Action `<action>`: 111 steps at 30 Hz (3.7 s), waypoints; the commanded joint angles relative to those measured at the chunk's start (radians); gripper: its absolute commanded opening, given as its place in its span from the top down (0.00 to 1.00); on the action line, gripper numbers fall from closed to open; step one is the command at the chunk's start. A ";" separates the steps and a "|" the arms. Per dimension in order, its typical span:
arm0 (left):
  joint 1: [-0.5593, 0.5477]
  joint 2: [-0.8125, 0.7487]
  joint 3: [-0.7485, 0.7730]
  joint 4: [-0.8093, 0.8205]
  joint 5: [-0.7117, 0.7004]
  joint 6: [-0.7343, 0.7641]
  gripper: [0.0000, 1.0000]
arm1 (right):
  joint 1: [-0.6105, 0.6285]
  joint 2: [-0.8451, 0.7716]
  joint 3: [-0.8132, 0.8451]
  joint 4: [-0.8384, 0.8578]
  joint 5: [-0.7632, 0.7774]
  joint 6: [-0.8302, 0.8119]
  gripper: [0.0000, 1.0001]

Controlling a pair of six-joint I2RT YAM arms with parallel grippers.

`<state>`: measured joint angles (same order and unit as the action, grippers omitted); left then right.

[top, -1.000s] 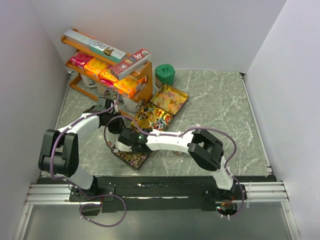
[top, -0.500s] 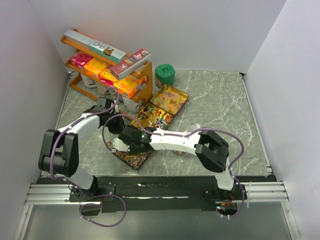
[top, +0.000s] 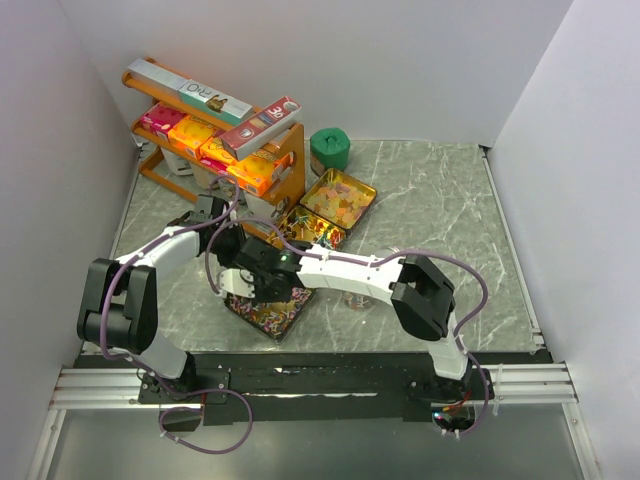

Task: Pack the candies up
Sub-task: Scoop the fake candies from the storage box, then place the fake candies in the packing bottle.

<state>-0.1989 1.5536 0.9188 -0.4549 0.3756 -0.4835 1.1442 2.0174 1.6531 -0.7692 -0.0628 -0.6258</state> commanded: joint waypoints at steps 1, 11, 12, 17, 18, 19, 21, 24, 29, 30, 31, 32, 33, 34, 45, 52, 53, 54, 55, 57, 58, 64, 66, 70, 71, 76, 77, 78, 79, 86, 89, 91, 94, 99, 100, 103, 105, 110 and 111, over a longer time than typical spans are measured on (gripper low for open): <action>-0.017 0.016 0.025 0.021 0.019 -0.029 0.99 | 0.028 0.004 -0.032 0.034 -0.015 -0.020 1.00; -0.017 0.016 0.034 0.005 0.011 -0.032 0.99 | 0.026 0.093 0.030 0.111 -0.210 0.127 1.00; -0.017 0.014 0.032 0.005 0.009 -0.030 0.99 | 0.022 0.092 0.010 0.125 -0.218 0.156 1.00; -0.017 0.008 0.022 0.009 0.013 -0.035 0.99 | -0.015 0.049 -0.084 0.223 -0.229 0.239 1.00; -0.017 0.008 0.022 0.007 0.011 -0.033 0.99 | -0.030 0.040 -0.114 0.257 -0.220 0.262 1.00; -0.017 0.010 0.023 0.005 0.008 -0.032 0.99 | -0.038 0.023 -0.127 0.269 -0.226 0.270 1.00; -0.017 0.010 0.026 0.002 0.003 -0.029 0.99 | -0.058 -0.002 -0.176 0.324 -0.224 0.285 1.00; -0.017 0.005 0.031 -0.002 -0.007 -0.027 0.99 | -0.066 -0.061 -0.257 0.422 -0.213 0.285 1.00; -0.017 0.000 0.034 -0.005 -0.018 -0.027 0.99 | -0.069 -0.098 -0.289 0.446 -0.184 0.279 1.00; -0.017 0.000 0.035 -0.007 -0.023 -0.026 0.96 | -0.069 -0.100 -0.294 0.443 -0.178 0.276 1.00; -0.017 0.000 0.035 -0.008 -0.026 -0.024 0.94 | -0.070 -0.106 -0.297 0.432 -0.170 0.272 1.00; -0.017 -0.003 0.037 -0.010 -0.035 -0.023 0.92 | -0.072 -0.111 -0.302 0.430 -0.151 0.270 1.00; -0.016 -0.006 0.035 -0.008 -0.038 -0.021 0.88 | -0.070 -0.117 -0.312 0.429 -0.146 0.268 1.00; -0.017 -0.010 0.037 -0.008 -0.043 -0.020 0.86 | -0.073 -0.134 -0.320 0.426 -0.141 0.265 1.00; -0.017 -0.033 0.046 -0.018 -0.072 -0.004 0.68 | -0.104 -0.242 -0.418 0.453 -0.092 0.255 1.00; -0.017 -0.035 0.058 -0.027 -0.083 -0.003 0.56 | -0.107 -0.287 -0.454 0.466 -0.095 0.242 1.00; -0.017 -0.035 0.063 -0.028 -0.083 -0.001 0.54 | -0.106 -0.293 -0.463 0.467 -0.097 0.242 1.00; -0.017 -0.038 0.066 -0.028 -0.081 -0.001 0.53 | -0.106 -0.307 -0.467 0.470 -0.095 0.239 1.00; -0.017 -0.038 0.066 -0.030 -0.083 -0.003 0.53 | -0.104 -0.313 -0.472 0.472 -0.095 0.238 1.00; -0.017 -0.041 0.072 -0.031 -0.083 -0.004 0.50 | -0.107 -0.333 -0.481 0.472 -0.092 0.235 1.00; -0.017 -0.046 0.072 -0.033 -0.084 -0.004 0.50 | -0.106 -0.339 -0.483 0.469 -0.091 0.233 1.00; -0.017 -0.064 0.087 -0.050 -0.098 -0.012 0.36 | -0.104 -0.396 -0.474 0.432 -0.065 0.230 1.00; -0.017 -0.073 0.092 -0.060 -0.113 -0.017 0.29 | -0.104 -0.419 -0.466 0.398 -0.052 0.233 1.00; -0.017 -0.115 0.112 -0.085 -0.162 -0.015 0.13 | -0.104 -0.463 -0.449 0.335 -0.028 0.247 1.00; -0.017 -0.121 0.117 -0.090 -0.174 -0.012 0.11 | -0.104 -0.486 -0.450 0.321 -0.020 0.248 1.00; -0.016 -0.161 0.152 -0.113 -0.228 -0.001 0.04 | -0.109 -0.552 -0.446 0.220 0.043 0.299 1.00; -0.016 -0.165 0.155 -0.113 -0.233 0.002 0.04 | -0.115 -0.571 -0.441 0.199 0.049 0.313 1.00; -0.016 -0.174 0.157 -0.111 -0.236 0.003 0.04 | -0.116 -0.578 -0.435 0.173 0.055 0.327 1.00; -0.016 -0.178 0.155 -0.104 -0.247 0.003 0.04 | -0.127 -0.588 -0.425 0.132 0.061 0.359 1.00; -0.016 -0.216 0.117 -0.007 -0.262 0.002 0.03 | -0.164 -0.677 -0.397 -0.056 0.142 0.489 1.00; -0.016 -0.266 0.074 0.066 -0.238 0.000 0.04 | -0.185 -0.695 -0.394 -0.157 0.182 0.573 1.00; -0.016 -0.265 0.066 0.076 -0.225 -0.006 0.04 | -0.192 -0.712 -0.414 -0.183 0.222 0.615 1.00; -0.017 -0.241 0.057 0.088 -0.207 -0.015 0.04 | -0.207 -0.755 -0.446 -0.223 0.247 0.679 1.00; -0.019 -0.237 0.015 0.117 -0.173 -0.027 0.04 | -0.230 -0.792 -0.495 -0.277 0.268 0.770 1.00; -0.019 -0.236 0.005 0.125 -0.169 -0.030 0.04 | -0.233 -0.802 -0.501 -0.285 0.265 0.778 1.00; -0.019 -0.230 -0.009 0.136 -0.167 -0.038 0.04 | -0.257 -0.801 -0.498 -0.356 0.255 0.825 1.00; -0.019 -0.230 -0.015 0.139 -0.179 -0.047 0.03 | -0.264 -0.795 -0.477 -0.398 0.238 0.856 1.00; -0.019 -0.233 -0.028 0.157 -0.202 -0.070 0.04 | -0.281 -0.801 -0.466 -0.505 0.189 0.916 1.00; -0.019 -0.231 -0.028 0.159 -0.202 -0.069 0.03 | -0.281 -0.801 -0.470 -0.515 0.166 0.932 1.00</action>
<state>-0.2138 1.3258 0.9020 -0.3477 0.1844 -0.5232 0.8749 1.2404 1.1522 -1.1912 0.1513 0.2176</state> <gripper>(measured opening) 0.967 0.169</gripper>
